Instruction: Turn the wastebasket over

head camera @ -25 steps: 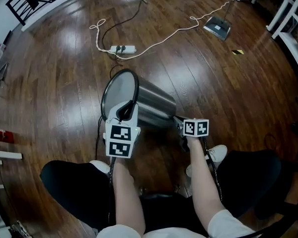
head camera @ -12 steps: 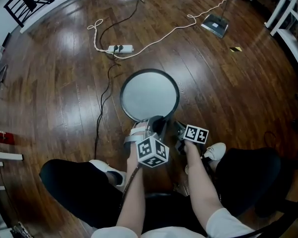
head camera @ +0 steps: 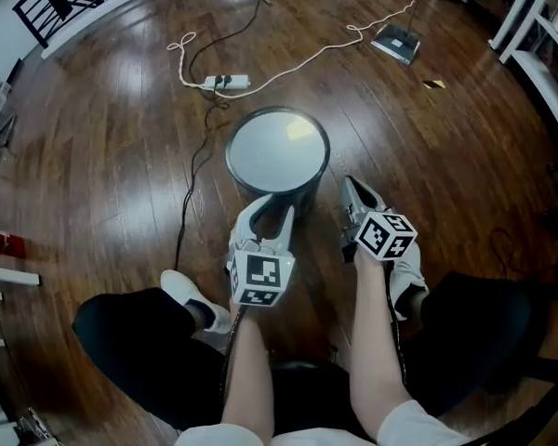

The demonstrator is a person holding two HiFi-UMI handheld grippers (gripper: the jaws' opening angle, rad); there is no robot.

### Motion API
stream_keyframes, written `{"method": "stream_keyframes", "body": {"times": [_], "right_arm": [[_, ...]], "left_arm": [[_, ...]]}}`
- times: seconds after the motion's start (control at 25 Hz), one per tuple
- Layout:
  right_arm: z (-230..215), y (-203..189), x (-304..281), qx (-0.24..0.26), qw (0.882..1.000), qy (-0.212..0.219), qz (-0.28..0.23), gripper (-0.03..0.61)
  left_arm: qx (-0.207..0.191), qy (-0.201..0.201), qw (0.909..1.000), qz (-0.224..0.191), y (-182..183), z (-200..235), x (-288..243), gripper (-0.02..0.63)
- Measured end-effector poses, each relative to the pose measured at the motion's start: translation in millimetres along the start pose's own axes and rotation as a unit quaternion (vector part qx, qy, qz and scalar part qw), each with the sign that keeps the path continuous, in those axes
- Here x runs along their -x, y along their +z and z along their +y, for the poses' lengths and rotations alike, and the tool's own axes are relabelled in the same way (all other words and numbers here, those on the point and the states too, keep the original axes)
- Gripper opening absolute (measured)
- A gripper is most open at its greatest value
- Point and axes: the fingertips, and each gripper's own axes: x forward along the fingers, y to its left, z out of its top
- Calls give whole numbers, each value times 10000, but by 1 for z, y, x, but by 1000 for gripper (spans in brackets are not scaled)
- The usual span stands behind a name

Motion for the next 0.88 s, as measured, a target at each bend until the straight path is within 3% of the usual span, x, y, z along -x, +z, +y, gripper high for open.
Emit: {"method": "stream_keyframes", "body": {"times": [0.08, 0.16, 0.32, 0.48, 0.6, 0.88], "right_arm": [[37, 13, 26, 163, 9991, 354, -181, -12], [74, 21, 60, 482, 9968, 589, -260, 31], [136, 33, 132, 1363, 9874, 731, -339, 95], [193, 25, 208, 1934, 9770, 835, -326, 146], [224, 13, 263, 2371, 9676, 803, -341, 238], [260, 0, 377, 2891, 9482, 1199, -543, 345]], "left_arm": [[369, 211, 9987, -295, 14, 1, 31, 165], [726, 285, 9955, -540, 25, -5, 67, 193], [1401, 418, 9842, -999, 45, -22, 138, 236], [1405, 652, 9810, -1167, 56, -46, 212, 254], [1451, 818, 9764, -1375, 62, -72, 268, 262], [1571, 1370, 9642, -1641, 66, -157, 368, 306]]}}
